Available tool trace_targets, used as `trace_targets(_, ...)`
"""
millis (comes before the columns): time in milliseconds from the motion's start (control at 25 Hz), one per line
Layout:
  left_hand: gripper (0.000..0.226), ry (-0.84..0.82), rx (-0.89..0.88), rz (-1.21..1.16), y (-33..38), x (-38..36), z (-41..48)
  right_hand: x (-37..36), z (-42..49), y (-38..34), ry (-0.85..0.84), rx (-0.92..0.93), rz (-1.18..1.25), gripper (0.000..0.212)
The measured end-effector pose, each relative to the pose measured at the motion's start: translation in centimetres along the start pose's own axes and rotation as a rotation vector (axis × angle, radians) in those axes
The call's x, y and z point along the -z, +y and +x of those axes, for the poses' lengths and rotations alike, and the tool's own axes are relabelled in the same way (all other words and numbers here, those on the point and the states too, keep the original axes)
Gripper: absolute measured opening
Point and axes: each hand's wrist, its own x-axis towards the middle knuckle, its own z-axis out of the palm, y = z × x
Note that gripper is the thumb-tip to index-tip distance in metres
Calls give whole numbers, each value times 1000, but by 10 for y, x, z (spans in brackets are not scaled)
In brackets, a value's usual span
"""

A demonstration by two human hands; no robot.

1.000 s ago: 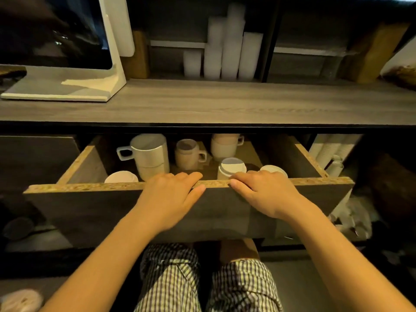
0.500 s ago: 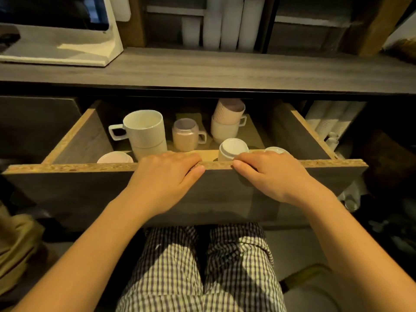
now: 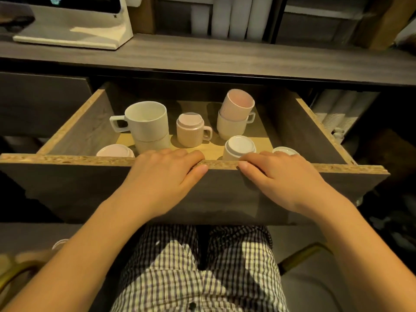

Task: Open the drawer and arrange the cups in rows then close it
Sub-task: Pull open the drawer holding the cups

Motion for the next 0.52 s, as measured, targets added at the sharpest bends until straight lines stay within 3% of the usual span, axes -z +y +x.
trace_targets(160,63,-69,-15,2,-2,5,1,9,4,1,-117,9,25,52)
trace_targets(400,47,-438,-21,-181,-11,40,38,34,44,-2,-307,24,-28,47)
trace_targets(520,43,-431,-70,-124,-22,48,73,40,78,-5,-306,49,-86,44)
